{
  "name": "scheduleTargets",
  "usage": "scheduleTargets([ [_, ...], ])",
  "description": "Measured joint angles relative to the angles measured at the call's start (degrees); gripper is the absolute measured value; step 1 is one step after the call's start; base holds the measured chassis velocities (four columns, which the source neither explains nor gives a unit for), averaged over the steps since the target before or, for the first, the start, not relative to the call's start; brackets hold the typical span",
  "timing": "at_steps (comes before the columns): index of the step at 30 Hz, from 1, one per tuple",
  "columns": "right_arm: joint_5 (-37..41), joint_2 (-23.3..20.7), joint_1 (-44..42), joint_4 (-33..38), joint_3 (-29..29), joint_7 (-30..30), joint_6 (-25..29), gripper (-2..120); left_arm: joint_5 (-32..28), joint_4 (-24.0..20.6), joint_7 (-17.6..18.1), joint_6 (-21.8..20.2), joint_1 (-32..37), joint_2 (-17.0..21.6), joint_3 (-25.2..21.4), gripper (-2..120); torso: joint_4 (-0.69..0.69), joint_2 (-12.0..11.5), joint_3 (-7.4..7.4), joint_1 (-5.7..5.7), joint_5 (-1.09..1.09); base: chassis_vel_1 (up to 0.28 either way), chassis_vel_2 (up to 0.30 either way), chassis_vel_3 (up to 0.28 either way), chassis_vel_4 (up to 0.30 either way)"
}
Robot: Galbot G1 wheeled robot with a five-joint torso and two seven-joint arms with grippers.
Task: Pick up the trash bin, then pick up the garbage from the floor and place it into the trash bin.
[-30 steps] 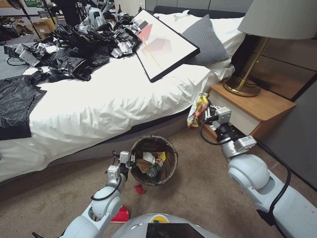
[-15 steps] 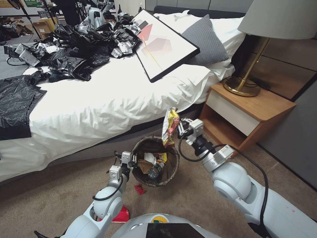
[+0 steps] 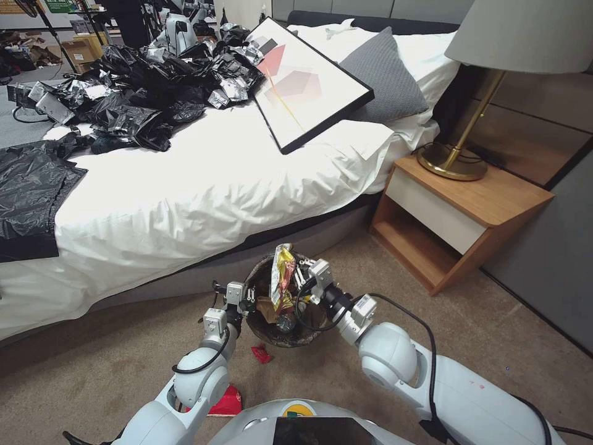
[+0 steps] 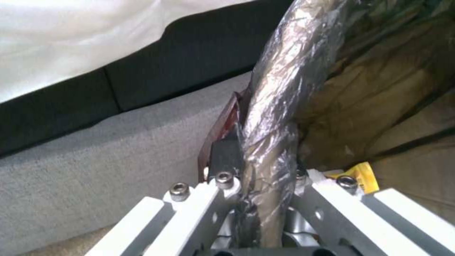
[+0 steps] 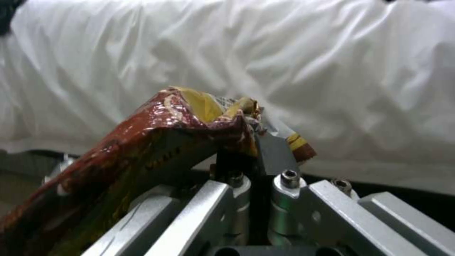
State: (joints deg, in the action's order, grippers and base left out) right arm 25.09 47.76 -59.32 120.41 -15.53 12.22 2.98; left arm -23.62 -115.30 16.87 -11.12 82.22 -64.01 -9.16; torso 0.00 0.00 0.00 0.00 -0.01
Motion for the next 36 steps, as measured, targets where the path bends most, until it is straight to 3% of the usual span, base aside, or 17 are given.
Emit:
scheduleTargets([
  [17,-2.5,2.1,4.5,-9.8,-5.7,0.8,-0.3,-2,-0.4,-1.4,0.1,0.1,0.1,0.0,-0.4,3,0.01,0.0,0.00,0.00,0.00,0.000,0.000,0.000,0.000],
  [30,-2.6,1.8,5.1,-10.1,-5.5,2.2,-1.3,43,-0.4,-1.1,0.1,0.2,0.0,-0.3,-0.4,3,0.00,0.0,0.00,0.00,0.01,0.000,0.000,0.000,0.000],
  [32,-2.6,1.7,5.1,-10.0,-5.5,2.2,-1.3,44,-0.4,-1.1,0.1,0.2,0.0,-0.3,-0.4,3,0.00,0.0,0.00,0.00,0.01,0.000,0.000,0.000,0.000],
  [36,-2.5,1.4,5.2,-9.7,-5.3,2.3,-1.3,63,-0.5,-1.1,0.0,0.2,-0.1,-0.3,-0.4,3,0.00,0.0,0.00,0.00,0.01,0.000,0.000,0.000,0.000],
])
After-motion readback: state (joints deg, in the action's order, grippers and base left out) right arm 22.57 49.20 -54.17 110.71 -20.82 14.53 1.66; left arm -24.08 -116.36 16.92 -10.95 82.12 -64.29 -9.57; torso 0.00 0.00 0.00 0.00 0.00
